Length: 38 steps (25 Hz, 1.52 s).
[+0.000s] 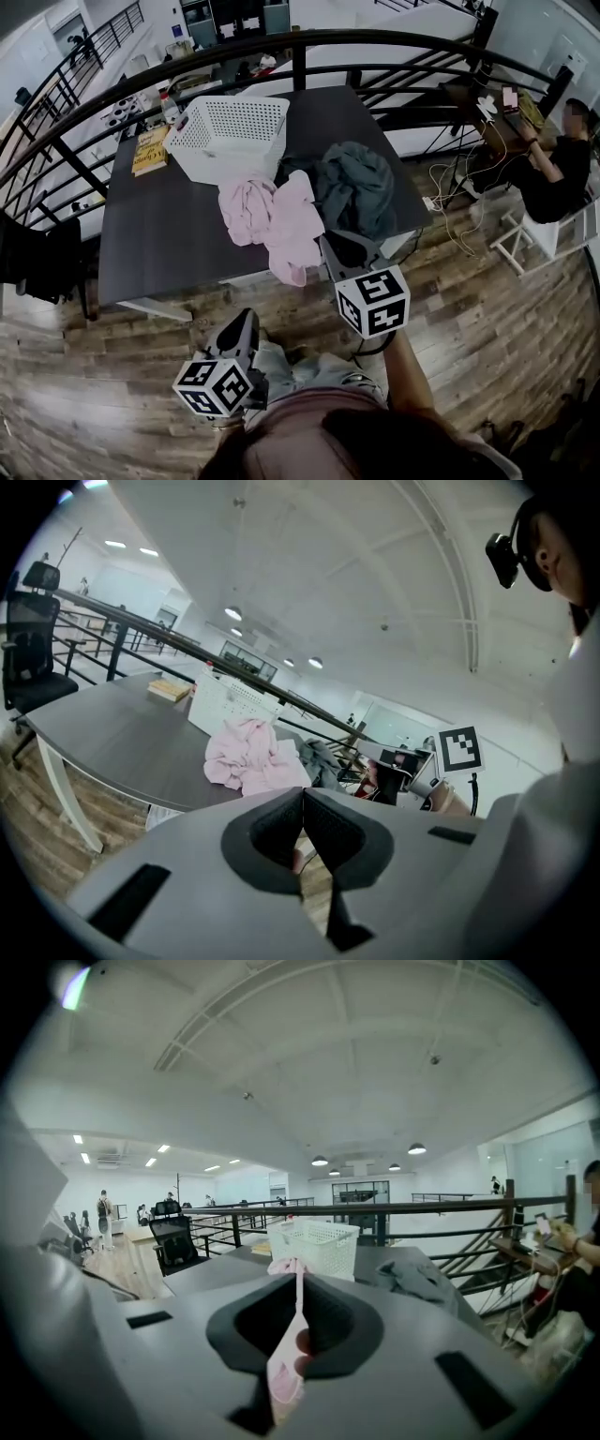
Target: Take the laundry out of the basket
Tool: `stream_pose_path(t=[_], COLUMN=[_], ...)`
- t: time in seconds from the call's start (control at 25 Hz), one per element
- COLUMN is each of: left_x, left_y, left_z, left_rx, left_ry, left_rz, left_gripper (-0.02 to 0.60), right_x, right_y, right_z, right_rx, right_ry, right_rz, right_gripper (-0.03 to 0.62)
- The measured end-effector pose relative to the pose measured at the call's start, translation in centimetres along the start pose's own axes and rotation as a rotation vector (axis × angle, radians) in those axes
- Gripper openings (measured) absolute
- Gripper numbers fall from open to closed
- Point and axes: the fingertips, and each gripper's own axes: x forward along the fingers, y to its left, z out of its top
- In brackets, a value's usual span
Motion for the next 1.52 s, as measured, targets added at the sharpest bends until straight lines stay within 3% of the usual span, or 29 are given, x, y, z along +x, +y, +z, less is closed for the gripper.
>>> stream_pose_path(t=[0.32,0.76,1.04,1.32,1.52], left_x=[-1.7,-7.6,-12.5,-15.2,-17.0], left_y=[-1.0,1.9,4.2,6.0,7.3], left_z=[-0.5,-0.2,-0.9,-1.7,-2.3], left_rx=[0.036,0.058,0.031,0.024,-0.048], left_ry=[0.020,0.055,0.079,0.075,0.055], left_rz=[-0.034,-0.094,-0.131,-0.148,-0.164], left_gripper=[-0.002,-0.003,-0.002,-0.002,-0.003], right_x=[-5.0,-7.5,-9.7,-10.4,-11.0], right_y=[1.3,5.8,9.2,13.1,15.3], right_z=[0.6,0.3,0.8,0.8,0.5], right_rx=[0.009,0.075,0.088,0.058,0.022], right_ry=[-0.102,-0.124,-0.141,-0.124,-0.109], right_rz=[-0.054,-0.204,-0.302,-0.324,-0.333], right_gripper=[0.017,0.015,0.015,0.015,0.015])
